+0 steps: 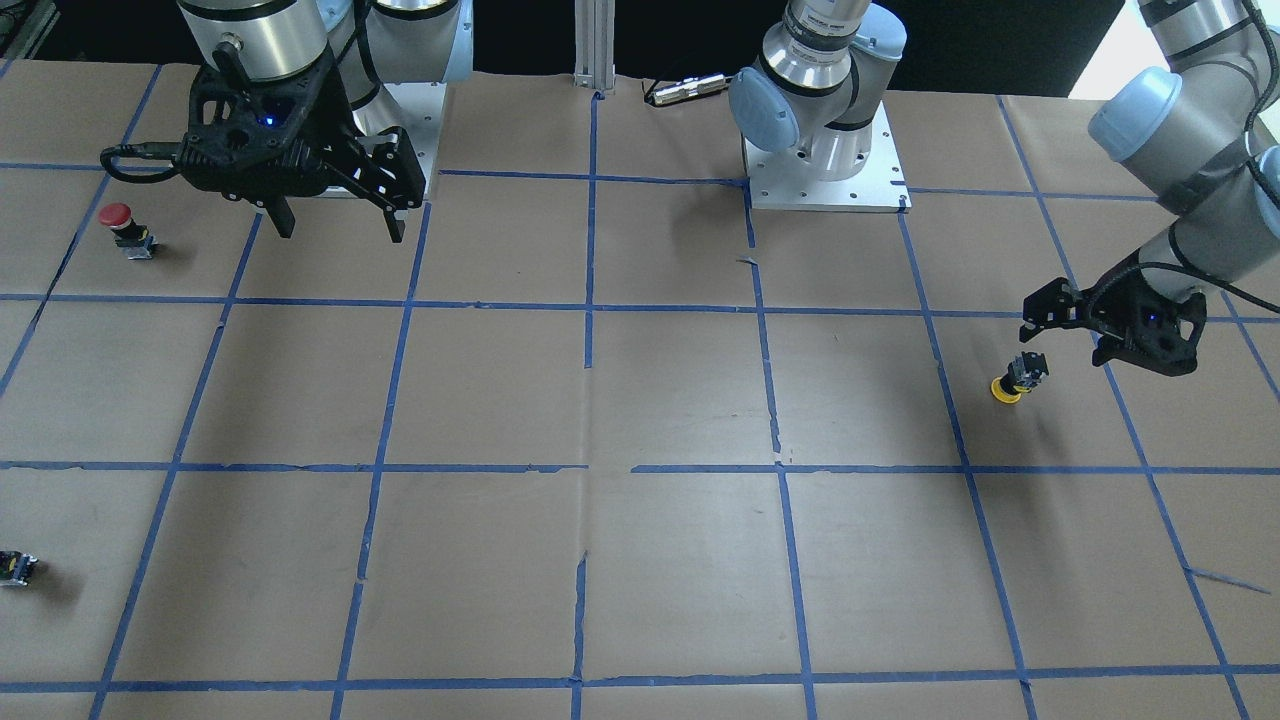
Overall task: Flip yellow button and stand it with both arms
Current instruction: 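Lower the left gripper and grasp the yellow button by its body, then lift the yellow button with the left gripper while the right gripper approaches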
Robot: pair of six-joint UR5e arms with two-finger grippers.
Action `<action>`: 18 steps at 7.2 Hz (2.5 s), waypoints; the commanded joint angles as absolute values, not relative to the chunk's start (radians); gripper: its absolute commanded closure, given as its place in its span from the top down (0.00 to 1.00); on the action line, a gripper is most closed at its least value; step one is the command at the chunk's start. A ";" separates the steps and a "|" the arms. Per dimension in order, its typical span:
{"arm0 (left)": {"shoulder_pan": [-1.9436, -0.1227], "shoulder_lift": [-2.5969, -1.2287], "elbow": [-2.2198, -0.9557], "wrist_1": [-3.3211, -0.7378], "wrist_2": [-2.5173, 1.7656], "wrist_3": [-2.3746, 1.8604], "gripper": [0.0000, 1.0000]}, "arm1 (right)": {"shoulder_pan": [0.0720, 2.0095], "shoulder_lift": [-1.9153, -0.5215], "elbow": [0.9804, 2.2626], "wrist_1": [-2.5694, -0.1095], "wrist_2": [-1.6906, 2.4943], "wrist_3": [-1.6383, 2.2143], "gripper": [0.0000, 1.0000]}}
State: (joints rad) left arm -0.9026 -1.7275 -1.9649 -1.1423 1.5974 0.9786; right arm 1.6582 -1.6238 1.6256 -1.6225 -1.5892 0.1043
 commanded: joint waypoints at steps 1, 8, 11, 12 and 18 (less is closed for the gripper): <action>-0.899 -1.779 -1.999 -1.106 1.598 0.977 0.96 | 1.658 -1.623 1.626 -1.621 -1.589 0.104 1.00; -0.914 -1.772 -1.988 -1.095 1.598 0.896 0.00 | 1.655 -1.623 1.626 -1.624 -1.586 0.107 1.00; -1.085 -1.674 -1.920 -1.309 1.548 0.607 0.00 | 1.654 -1.623 1.614 -1.623 -1.588 0.104 1.00; -1.173 -1.657 -1.848 -1.445 1.492 0.425 0.00 | 1.661 -1.626 1.605 -1.626 -1.589 0.109 1.00; -1.354 -1.640 -1.772 -1.827 0.500 0.004 0.00 | 1.599 -1.618 1.621 -1.674 -1.600 0.275 0.98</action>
